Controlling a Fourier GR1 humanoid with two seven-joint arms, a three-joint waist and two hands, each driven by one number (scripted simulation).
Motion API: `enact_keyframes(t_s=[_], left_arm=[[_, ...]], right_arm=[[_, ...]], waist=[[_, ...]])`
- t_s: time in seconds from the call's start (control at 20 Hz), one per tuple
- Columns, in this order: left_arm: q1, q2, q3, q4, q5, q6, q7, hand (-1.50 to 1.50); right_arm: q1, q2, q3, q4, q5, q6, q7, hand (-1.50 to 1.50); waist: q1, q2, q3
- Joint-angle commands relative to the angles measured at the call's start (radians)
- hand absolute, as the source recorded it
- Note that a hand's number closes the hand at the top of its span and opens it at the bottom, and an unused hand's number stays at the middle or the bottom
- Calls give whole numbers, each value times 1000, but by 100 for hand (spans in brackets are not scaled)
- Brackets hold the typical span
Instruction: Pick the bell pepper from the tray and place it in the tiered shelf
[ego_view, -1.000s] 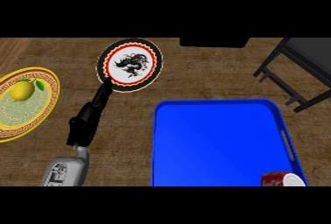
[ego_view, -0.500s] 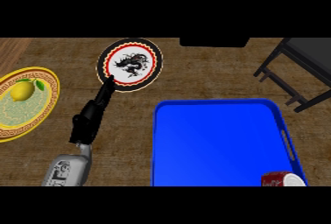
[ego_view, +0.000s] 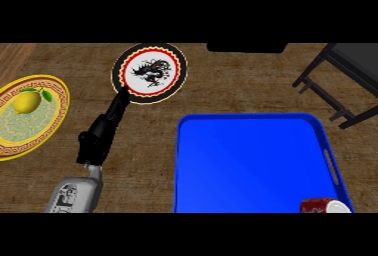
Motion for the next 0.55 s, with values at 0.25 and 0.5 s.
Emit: enact_keyframes(t_s=[0.25,0.5], left_arm=[[23,-18,-16,-20,-3,7,0,0],[10,-10,3,-1,-4,16,-8,0]], right_arm=[[149,-148,12,23,21,173,-40,-150],[206,-153,9,46,20,246,-73,-150]], waist=[[-15,4,9],[-17,9,11]])
